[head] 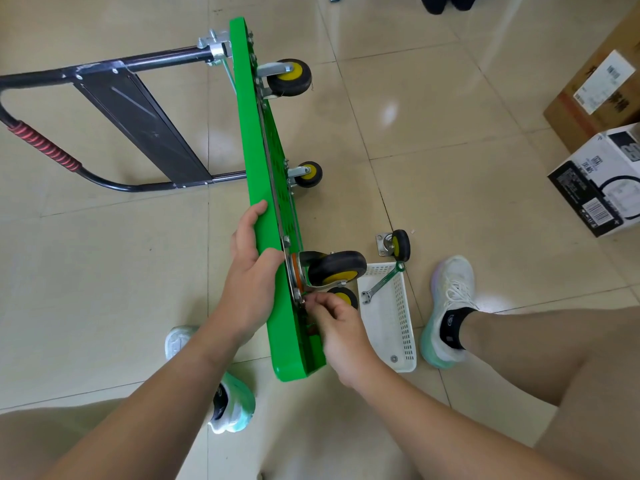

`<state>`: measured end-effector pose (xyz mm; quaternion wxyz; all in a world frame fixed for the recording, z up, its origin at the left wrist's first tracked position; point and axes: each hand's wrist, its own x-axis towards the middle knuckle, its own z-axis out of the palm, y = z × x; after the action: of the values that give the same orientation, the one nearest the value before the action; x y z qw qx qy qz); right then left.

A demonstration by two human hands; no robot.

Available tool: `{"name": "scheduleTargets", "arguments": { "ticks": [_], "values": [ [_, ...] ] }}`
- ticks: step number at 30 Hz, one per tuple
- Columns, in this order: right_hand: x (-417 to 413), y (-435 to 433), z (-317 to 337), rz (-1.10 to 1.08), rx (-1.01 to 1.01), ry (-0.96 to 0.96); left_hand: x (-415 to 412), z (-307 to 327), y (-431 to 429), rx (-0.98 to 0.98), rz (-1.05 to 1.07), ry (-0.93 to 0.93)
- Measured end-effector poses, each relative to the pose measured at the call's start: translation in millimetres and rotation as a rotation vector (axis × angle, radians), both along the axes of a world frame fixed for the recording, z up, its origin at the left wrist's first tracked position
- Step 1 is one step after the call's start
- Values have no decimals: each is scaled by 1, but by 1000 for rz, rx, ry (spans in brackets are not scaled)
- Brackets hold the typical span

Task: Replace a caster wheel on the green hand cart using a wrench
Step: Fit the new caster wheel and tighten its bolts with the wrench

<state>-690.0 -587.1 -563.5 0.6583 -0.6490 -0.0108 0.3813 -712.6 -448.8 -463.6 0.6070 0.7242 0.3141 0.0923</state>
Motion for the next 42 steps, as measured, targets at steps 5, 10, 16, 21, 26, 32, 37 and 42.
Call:
{"name": "scheduleTargets", "arguments": {
  "ticks": [5, 10, 16, 21, 26, 32, 37, 42],
  "values": [
    [2, 2, -4, 10, 18, 33, 0, -1, 0, -6, -3, -2],
    [0, 6, -3, -37, 8, 72, 1, -2, 1, -3, -4, -9],
    [-5, 4, -1, -99, 44, 96, 0, -3, 1, 11, 5, -15],
    [-4, 3, 1, -76, 29, 87, 0, -2, 1, 4, -5, -20],
    [-1, -1, 0, -20, 1, 95, 0, -3, 2, 1, -9, -28],
    [1, 3, 3, -47, 28, 236, 0, -5, 3, 0, -8, -37],
    [2, 2, 7, -136, 184, 448, 1, -5, 3, -4, -9, -44],
    [2, 0, 3, -139, 162, 437, 0, -5, 2, -4, -7, -33]
  ]
}}
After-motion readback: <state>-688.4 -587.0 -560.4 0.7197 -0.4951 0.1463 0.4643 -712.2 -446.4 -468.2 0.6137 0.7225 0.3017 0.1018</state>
